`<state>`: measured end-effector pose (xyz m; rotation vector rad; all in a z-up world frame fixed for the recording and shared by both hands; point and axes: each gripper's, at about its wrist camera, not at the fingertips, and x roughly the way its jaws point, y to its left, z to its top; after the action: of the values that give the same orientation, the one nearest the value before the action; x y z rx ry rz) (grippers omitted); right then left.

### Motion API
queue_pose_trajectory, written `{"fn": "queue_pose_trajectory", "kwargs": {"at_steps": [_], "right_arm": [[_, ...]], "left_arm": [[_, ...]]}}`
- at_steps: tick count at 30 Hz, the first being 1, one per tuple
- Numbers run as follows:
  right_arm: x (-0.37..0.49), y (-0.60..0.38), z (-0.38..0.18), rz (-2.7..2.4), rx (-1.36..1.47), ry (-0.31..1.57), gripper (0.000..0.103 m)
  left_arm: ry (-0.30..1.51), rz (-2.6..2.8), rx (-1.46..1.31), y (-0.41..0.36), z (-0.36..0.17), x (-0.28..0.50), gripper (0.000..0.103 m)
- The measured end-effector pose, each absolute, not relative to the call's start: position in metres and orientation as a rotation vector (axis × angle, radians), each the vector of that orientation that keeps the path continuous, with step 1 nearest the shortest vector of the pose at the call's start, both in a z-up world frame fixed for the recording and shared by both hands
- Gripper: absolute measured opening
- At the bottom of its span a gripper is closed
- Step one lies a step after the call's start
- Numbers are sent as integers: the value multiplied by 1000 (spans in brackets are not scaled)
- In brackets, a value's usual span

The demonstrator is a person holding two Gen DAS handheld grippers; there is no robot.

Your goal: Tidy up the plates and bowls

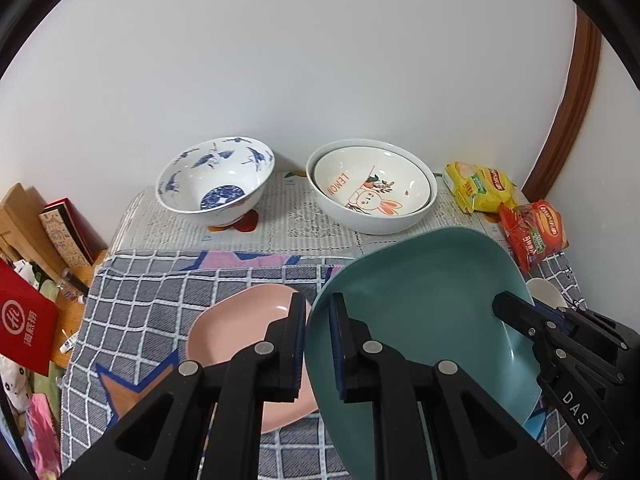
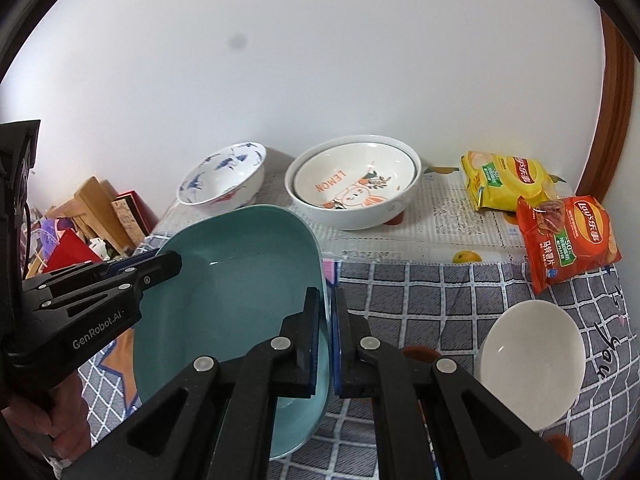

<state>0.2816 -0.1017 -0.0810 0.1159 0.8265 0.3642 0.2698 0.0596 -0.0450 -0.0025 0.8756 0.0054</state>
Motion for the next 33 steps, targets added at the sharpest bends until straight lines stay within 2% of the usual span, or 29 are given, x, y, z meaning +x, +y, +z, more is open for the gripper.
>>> {"fn": "queue_pose_trajectory", "kwargs": {"at_steps": [15,33], "right_arm": [[263,-55,-60,418,99,794,5],[288,16,-96,488,68,870,6]], "left_arm": [[831,61,-50,112,-26,245,12],[892,137,-110,179,-71,259,12]]}}
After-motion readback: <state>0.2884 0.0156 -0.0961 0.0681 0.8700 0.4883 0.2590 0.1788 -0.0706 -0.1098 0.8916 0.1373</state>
